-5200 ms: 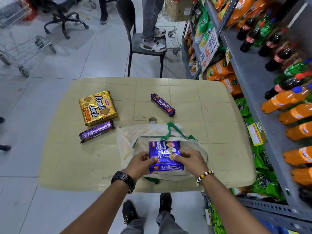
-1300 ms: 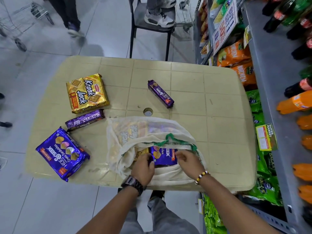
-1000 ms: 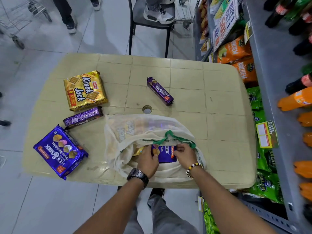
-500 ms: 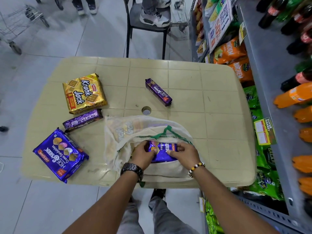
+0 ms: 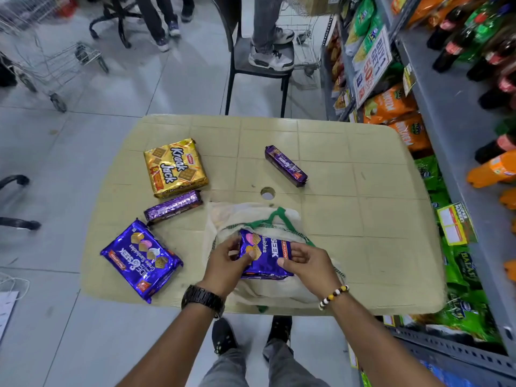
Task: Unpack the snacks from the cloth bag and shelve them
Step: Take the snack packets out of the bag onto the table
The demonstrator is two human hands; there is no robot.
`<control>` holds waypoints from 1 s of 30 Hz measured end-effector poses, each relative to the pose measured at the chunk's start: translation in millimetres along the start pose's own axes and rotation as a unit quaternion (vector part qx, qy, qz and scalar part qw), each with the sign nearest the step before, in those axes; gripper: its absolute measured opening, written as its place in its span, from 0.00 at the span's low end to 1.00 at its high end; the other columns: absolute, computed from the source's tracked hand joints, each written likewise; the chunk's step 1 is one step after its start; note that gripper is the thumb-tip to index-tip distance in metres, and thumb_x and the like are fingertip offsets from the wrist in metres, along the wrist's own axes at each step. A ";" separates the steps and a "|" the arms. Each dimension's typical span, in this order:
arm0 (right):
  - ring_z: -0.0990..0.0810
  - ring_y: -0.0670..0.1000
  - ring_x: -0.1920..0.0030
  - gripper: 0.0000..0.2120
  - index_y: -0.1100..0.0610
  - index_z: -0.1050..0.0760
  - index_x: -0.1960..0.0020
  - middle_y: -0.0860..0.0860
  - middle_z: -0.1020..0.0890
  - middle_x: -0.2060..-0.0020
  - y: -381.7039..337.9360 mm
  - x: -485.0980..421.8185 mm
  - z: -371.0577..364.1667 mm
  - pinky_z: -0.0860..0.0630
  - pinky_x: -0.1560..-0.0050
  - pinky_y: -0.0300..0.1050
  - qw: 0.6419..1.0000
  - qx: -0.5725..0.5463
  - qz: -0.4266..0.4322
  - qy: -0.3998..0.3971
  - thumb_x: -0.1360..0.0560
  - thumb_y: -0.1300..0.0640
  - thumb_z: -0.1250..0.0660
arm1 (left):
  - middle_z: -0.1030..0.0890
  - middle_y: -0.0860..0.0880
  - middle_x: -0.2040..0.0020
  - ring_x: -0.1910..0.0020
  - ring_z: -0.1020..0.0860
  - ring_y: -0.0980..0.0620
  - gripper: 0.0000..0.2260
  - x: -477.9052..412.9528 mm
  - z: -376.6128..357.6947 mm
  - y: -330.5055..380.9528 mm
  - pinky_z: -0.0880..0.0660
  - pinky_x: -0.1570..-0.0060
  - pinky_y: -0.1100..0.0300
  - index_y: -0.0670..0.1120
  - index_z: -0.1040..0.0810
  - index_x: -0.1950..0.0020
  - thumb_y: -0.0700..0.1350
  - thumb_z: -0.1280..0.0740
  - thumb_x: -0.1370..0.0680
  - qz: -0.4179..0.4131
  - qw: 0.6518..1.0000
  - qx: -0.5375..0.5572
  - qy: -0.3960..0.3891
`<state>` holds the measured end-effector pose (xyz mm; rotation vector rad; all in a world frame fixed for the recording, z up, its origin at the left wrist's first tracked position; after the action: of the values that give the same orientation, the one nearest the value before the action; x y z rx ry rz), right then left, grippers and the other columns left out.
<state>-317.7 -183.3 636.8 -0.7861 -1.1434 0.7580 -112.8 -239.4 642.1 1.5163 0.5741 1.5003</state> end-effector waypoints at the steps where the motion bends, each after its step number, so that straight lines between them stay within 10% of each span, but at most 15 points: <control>1: 0.15 0.51 0.52 0.15 0.48 0.17 0.50 0.49 0.13 0.55 -4.5 1.0 -6.3 0.18 0.47 0.50 1.000 -0.002 0.001 0.000 0.34 0.59 0.21 | 0.18 0.47 0.43 0.48 0.17 0.47 0.17 0.1 7.3 0.5 0.18 0.48 0.47 0.47 0.20 0.38 0.45 0.25 0.26 0.000 1.000 -0.001 0.005; 9: 0.15 0.50 0.54 0.11 0.49 0.18 0.56 0.49 0.14 0.57 -36.6 7.0 -83.3 0.17 0.49 0.53 1.000 0.024 0.000 -0.016 0.35 0.58 0.20 | 0.20 0.46 0.37 0.44 0.18 0.47 0.23 2.4 90.2 -8.9 0.19 0.44 0.46 0.46 0.24 0.31 0.46 0.25 0.25 0.003 1.000 -0.015 0.023; 16: 0.16 0.50 0.52 0.14 0.45 0.21 0.49 0.48 0.17 0.51 -46.8 24.9 -137.7 0.16 0.57 0.56 0.998 -0.022 -0.046 -0.028 0.29 0.60 0.24 | 0.23 0.49 0.36 0.43 0.22 0.52 0.25 8.7 137.1 -29.8 0.24 0.57 0.67 0.45 0.27 0.29 0.46 0.26 0.24 0.035 0.999 0.012 0.025; 22: 0.14 0.52 0.53 0.18 0.51 0.24 0.37 0.52 0.20 0.46 -46.8 51.0 -148.7 0.16 0.63 0.59 0.994 -0.042 -0.079 -0.060 0.26 0.57 0.27 | 0.23 0.49 0.35 0.36 0.23 0.48 0.30 30.2 152.5 -47.3 0.24 0.37 0.51 0.46 0.26 0.30 0.52 0.22 0.29 0.066 0.996 0.055 0.018; 30: 0.14 0.48 0.55 0.14 0.42 0.18 0.52 0.48 0.13 0.55 -76.8 68.6 -126.5 0.17 0.55 0.48 0.999 -0.039 0.016 -0.034 0.28 0.61 0.26 | 0.21 0.53 0.40 0.40 0.21 0.50 0.24 54.0 157.0 -14.6 0.22 0.38 0.47 0.51 0.24 0.32 0.50 0.23 0.27 0.002 0.998 0.053 0.033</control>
<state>-170.5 -183.8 707.0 -0.8523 -1.2303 0.7758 49.0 -229.8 680.9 1.5535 0.6989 1.5476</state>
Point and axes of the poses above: each hand's wrist, its own x-axis away from the middle knuckle, its own z-axis out of the back of the hand, y = z × x, the point moved 2 cm from there along -x, towards the middle knuckle
